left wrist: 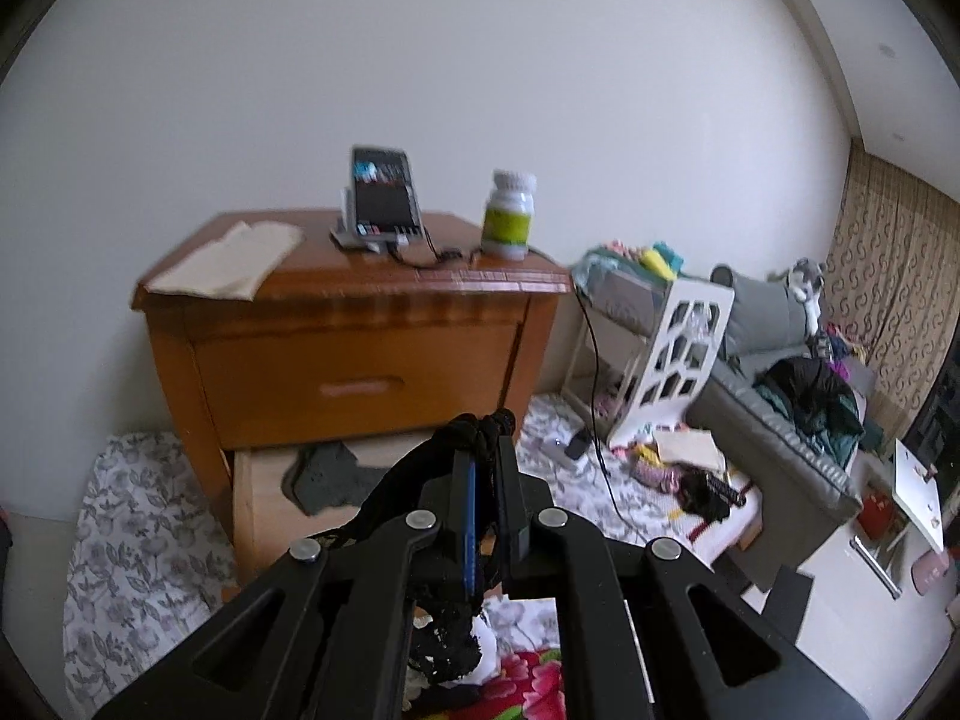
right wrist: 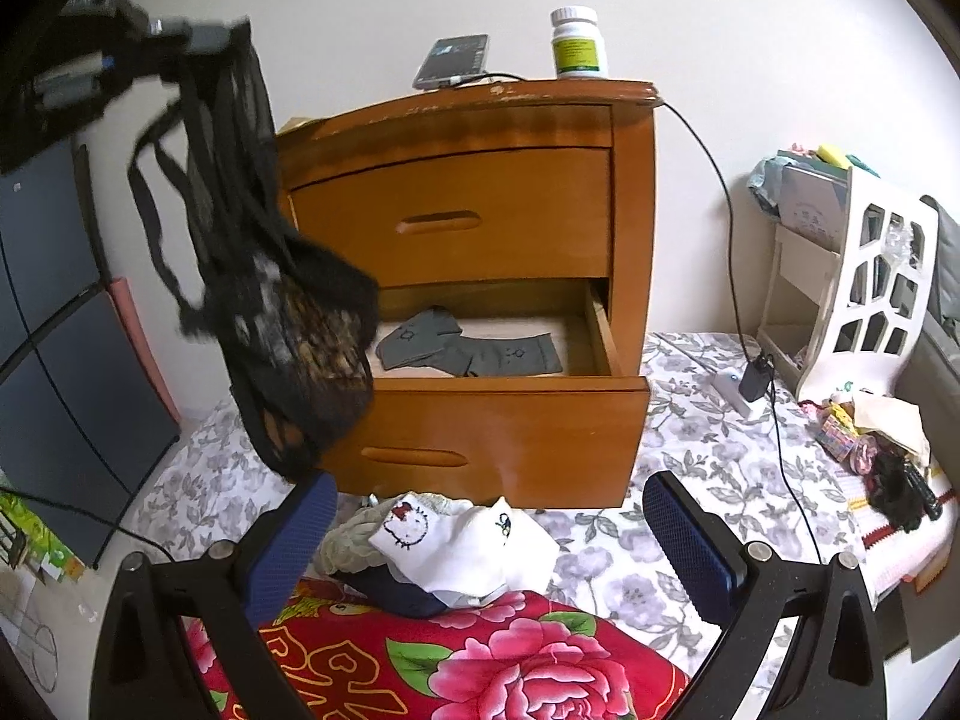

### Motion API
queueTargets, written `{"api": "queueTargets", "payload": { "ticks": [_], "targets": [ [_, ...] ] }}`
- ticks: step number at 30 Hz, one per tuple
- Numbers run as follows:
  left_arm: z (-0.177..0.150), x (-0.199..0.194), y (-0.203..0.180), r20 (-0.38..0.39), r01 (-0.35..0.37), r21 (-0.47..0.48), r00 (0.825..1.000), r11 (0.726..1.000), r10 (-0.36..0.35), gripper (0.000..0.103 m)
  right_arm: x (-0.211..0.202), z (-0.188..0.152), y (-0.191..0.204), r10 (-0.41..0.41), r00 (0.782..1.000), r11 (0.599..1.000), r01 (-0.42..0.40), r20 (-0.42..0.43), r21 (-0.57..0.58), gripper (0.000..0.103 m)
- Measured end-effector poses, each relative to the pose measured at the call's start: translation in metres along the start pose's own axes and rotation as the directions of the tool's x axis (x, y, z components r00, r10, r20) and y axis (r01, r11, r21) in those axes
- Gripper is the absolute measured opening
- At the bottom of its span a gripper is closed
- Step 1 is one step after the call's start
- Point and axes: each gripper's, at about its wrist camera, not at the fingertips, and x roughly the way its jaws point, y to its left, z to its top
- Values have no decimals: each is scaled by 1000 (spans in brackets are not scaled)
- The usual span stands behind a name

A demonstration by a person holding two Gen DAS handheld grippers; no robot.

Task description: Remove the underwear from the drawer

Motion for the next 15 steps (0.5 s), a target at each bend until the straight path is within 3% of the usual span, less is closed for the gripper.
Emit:
{"api": "queueTargets", "payload": {
  "ticks": [7,15],
  "targets": [
    [-19,40,-15,-94,32,12,995,999,-30,5,3,-1,-2,6,1000,1000,-6,-12,2,103],
    [-50,84,-19,-215,50,6,976,999,-48,5,10,-4,-8,13,999,1000,-12,-36,14,103]
  ]
}}
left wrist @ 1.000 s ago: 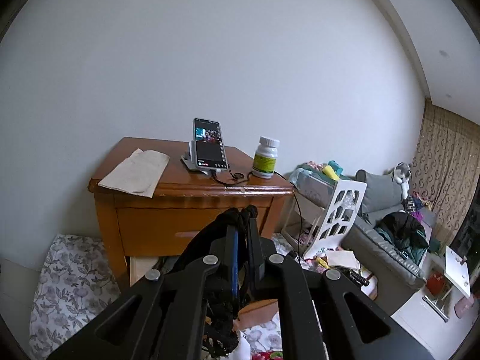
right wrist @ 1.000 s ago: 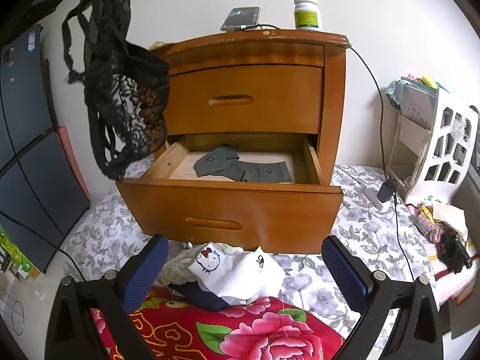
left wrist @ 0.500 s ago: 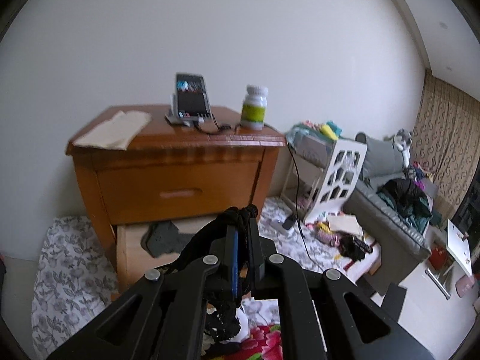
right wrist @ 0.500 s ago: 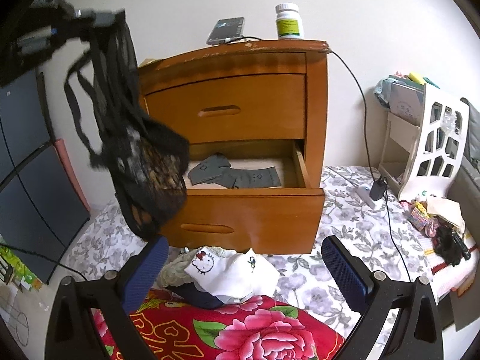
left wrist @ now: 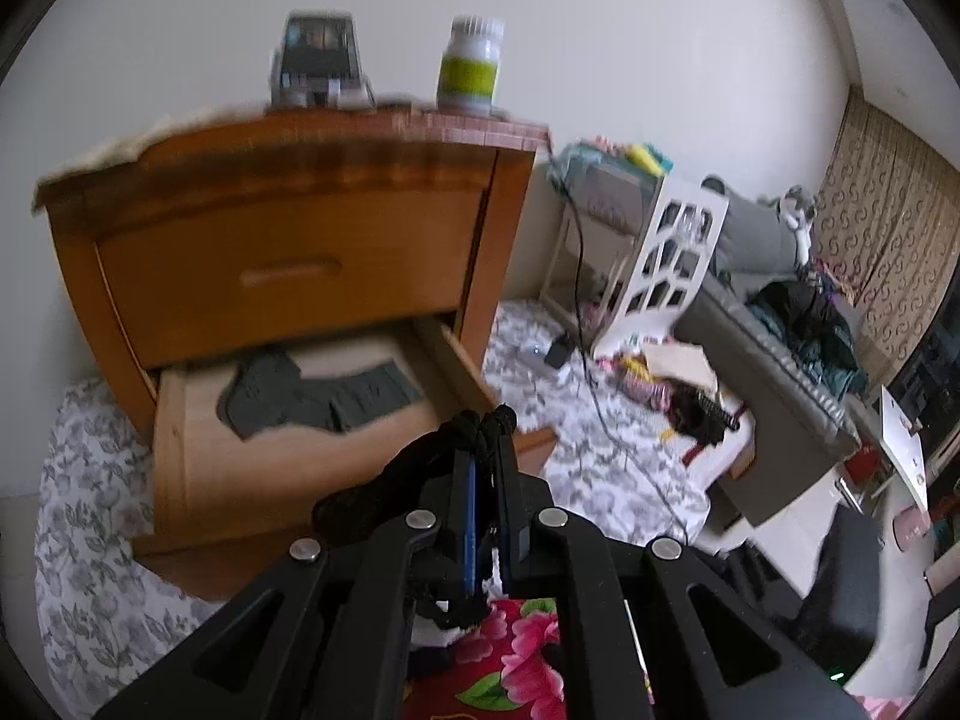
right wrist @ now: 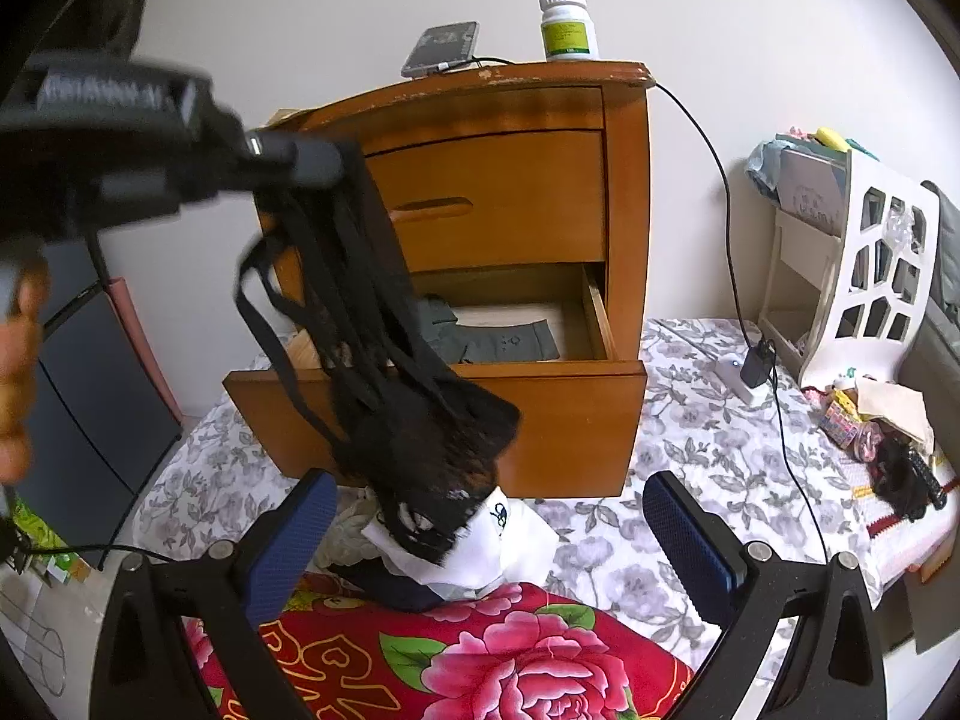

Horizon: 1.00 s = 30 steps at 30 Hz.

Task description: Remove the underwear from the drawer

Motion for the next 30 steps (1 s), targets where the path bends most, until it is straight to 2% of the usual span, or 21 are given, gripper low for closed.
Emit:
{"api": "queueTargets", "payload": {
  "ticks": [4,8,18,30],
  "targets": [
    [-20,25,14,-73,-18,-32,997,999,16,5,4,-2,-2,-1,1000,1000,1,-13,1,103],
    [-43,44,39,-132,-42,-104,991,994,28,5,7,-3,-3,-1,1000,1000,1,-24,5,103],
    [-96,74,86,-225,-75,-269,974,960,13,5,16,-8,5,13,998,1000,-14,-59,-14,103],
    [-140,103,110,-302,-145,-329,952,933,42,5,25,-13,10,14,995,999,-17,-95,-30,103]
  ]
}}
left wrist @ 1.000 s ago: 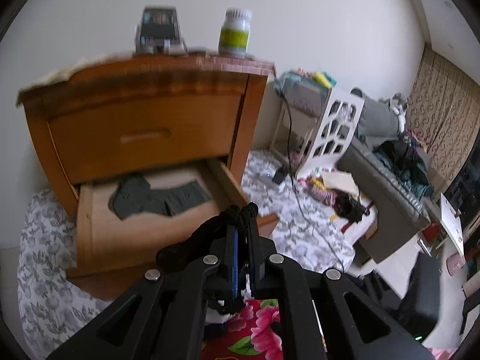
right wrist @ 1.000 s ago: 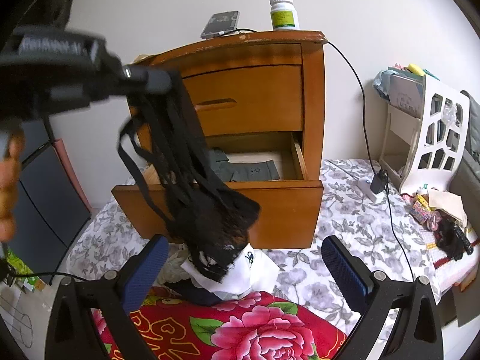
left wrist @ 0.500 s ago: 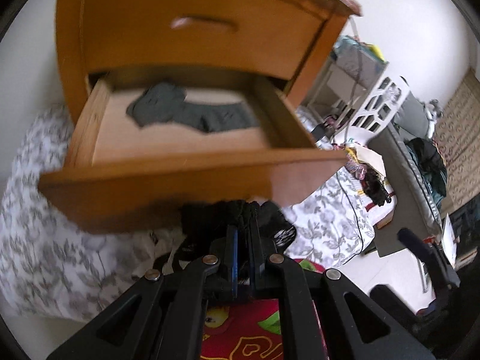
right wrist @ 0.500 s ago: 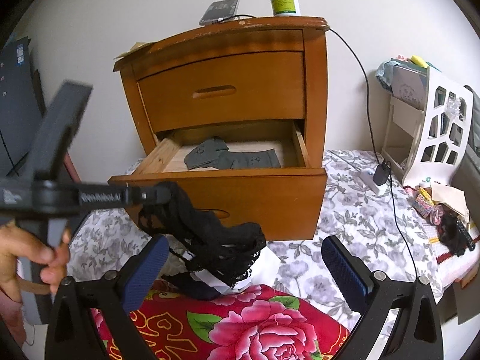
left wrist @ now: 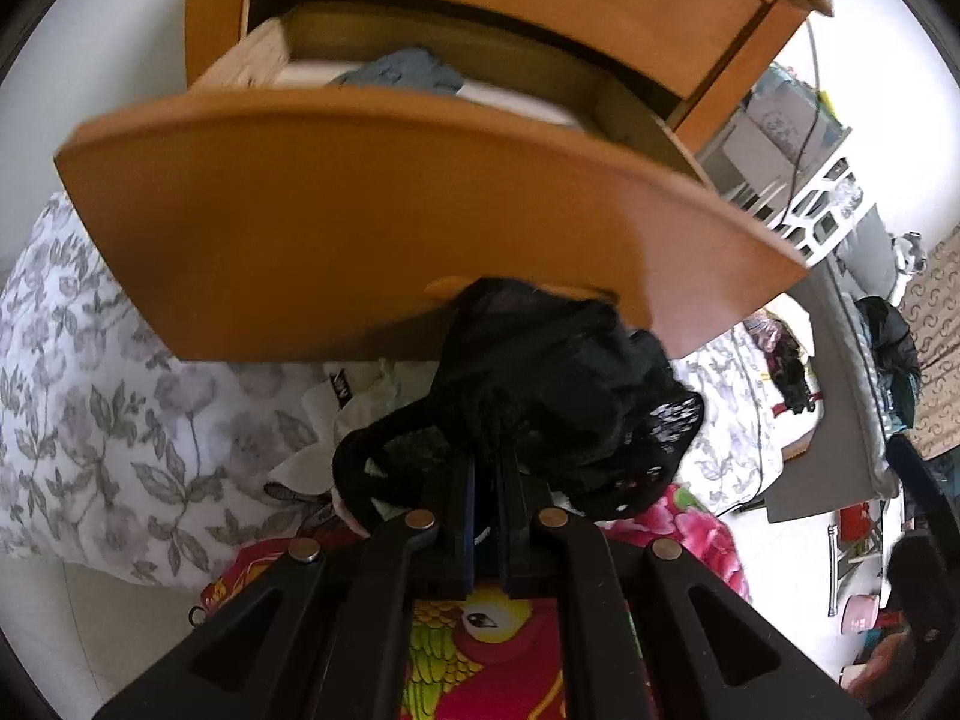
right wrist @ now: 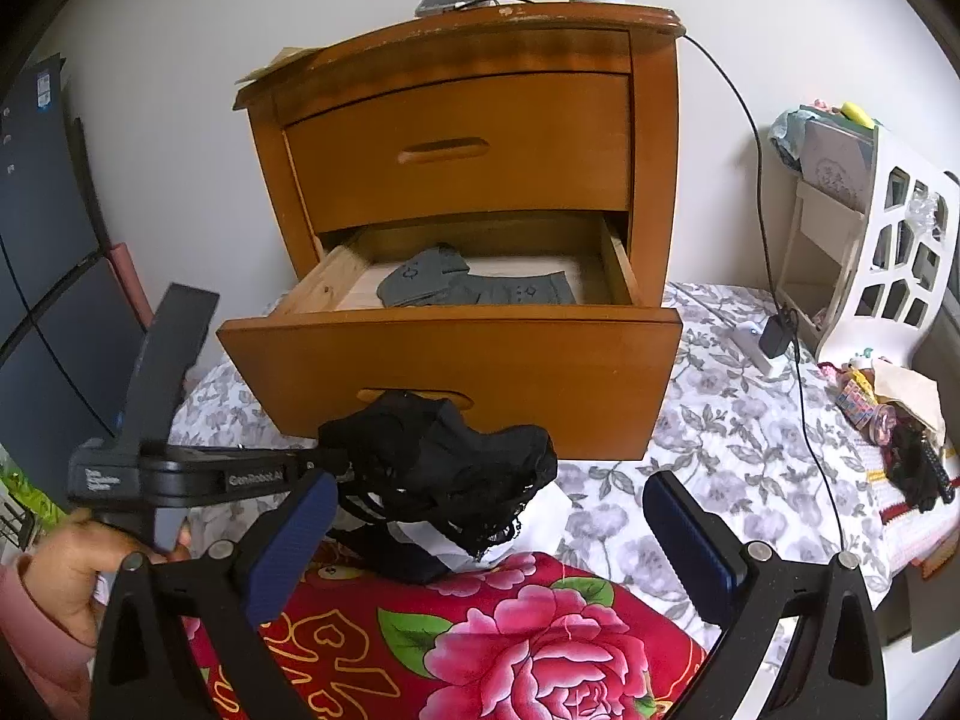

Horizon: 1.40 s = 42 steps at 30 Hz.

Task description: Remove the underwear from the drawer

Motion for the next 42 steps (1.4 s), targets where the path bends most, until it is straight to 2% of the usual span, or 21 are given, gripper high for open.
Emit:
{"api": "queueTargets", "payload": {
  "ticks": [9,14,17,20,22,27,31,35,42],
  "targets": [
    [-8,24,13,-54,-34,-46,998,998,32,5,6,-2,0,4,1000,1000,-4,-20,-7,103],
    [-12,17,11,-19,-42,-51,999,998,41,6,11,-4,-1,6,999,1000,-6,-35,-7,103],
    [-16,8,8,11,-16,-51,1000,999,17,9,11,-5,-1,8,999,1000,-8,-35,-7,103],
    [-23,-3,6,49,-5,-39,999,999,7,21,11,-5,-1,8,999,1000,-8,-35,-7,103],
    [-27,-12,6,79,-8,-35,997,999,10,32,12,-5,0,4,999,1000,-5,-39,-9,103],
    [-32,-35,1,156,-46,1,987,999,45,42,15,-7,4,1,999,1000,-2,-50,-20,103],
    [-33,-48,-5,208,-68,16,976,998,63,65,18,-9,9,5,998,999,-7,-59,-38,103],
    [-37,-56,-5,235,-67,18,970,998,61,66,23,-11,9,-1,997,999,-2,-74,-37,103],
    [-45,-63,1,272,-108,1,957,994,103,78,36,-17,6,-9,993,1000,6,-116,-25,103]
  ]
}}
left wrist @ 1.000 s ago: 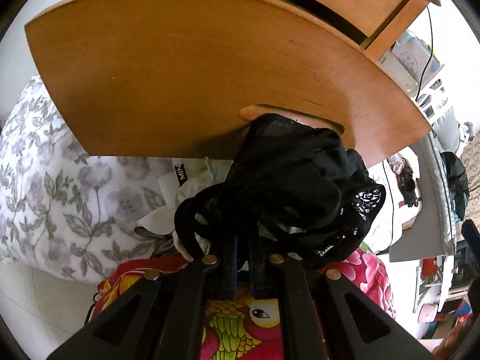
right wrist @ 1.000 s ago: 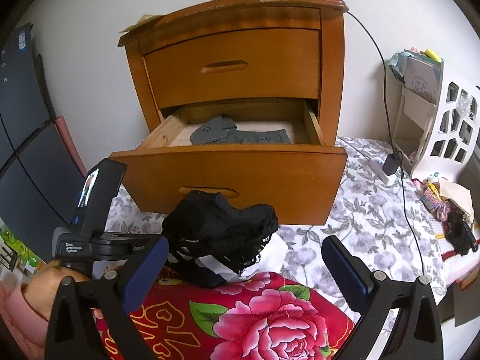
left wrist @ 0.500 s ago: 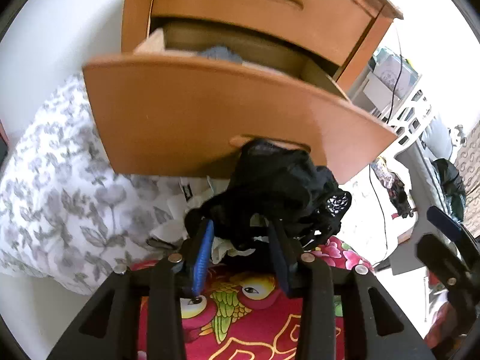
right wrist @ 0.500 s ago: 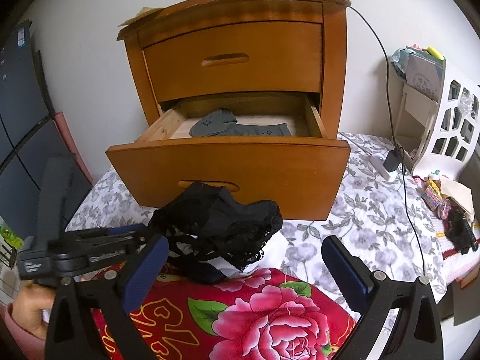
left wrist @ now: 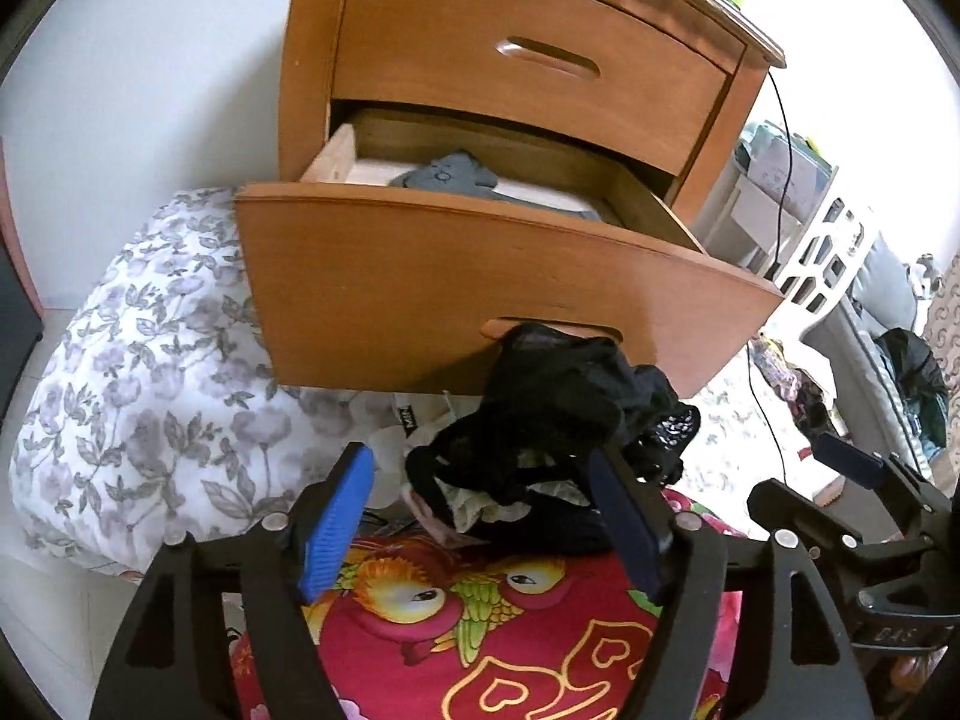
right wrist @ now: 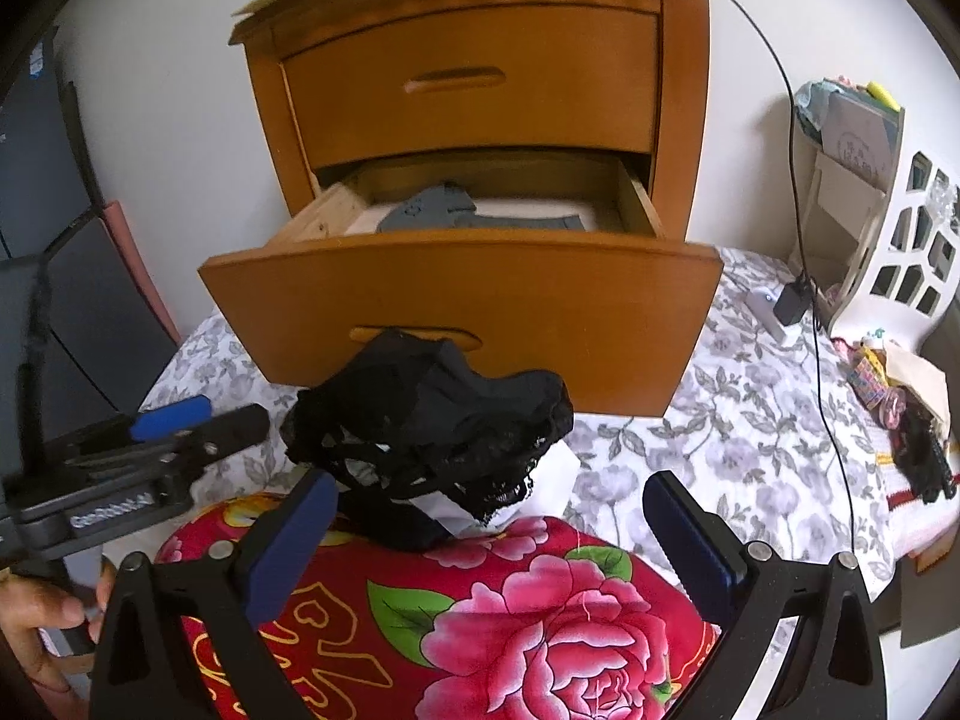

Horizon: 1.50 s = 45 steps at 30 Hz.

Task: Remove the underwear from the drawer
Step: 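Open the left gripper and withdraw it from the black lace cloth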

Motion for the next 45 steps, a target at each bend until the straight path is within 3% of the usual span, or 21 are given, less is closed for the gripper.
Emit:
{"api": "queueTargets", "payload": {
  "ticks": [5,9,16,22,40,45],
  "targets": [
    [-1,-5,3,37,-14,3,999,1000,14,83,7,-1,-1,-4,1000,1000,4,-19,8,103],
    [-2,-9,3,77,-42,10,996,999,41,92,10,-3,-3,-5,1000,1000,5,-29,12,103],
    [-1,-16,11,128,-91,-9,987,996,92,93,11,-2,-3,-7,1000,1000,8,-31,16,103],
    [0,-21,17,161,-175,-22,971,984,176,96,15,-3,-3,-14,999,1000,15,-33,16,103],
    [-2,-23,27,213,-262,-31,941,965,262,96,23,3,-4,-9,1000,1000,9,-17,23,103],
    [-2,-21,29,215,-242,-35,946,970,243,96,25,7,-3,24,999,999,-24,-26,26,103]
  ]
}}
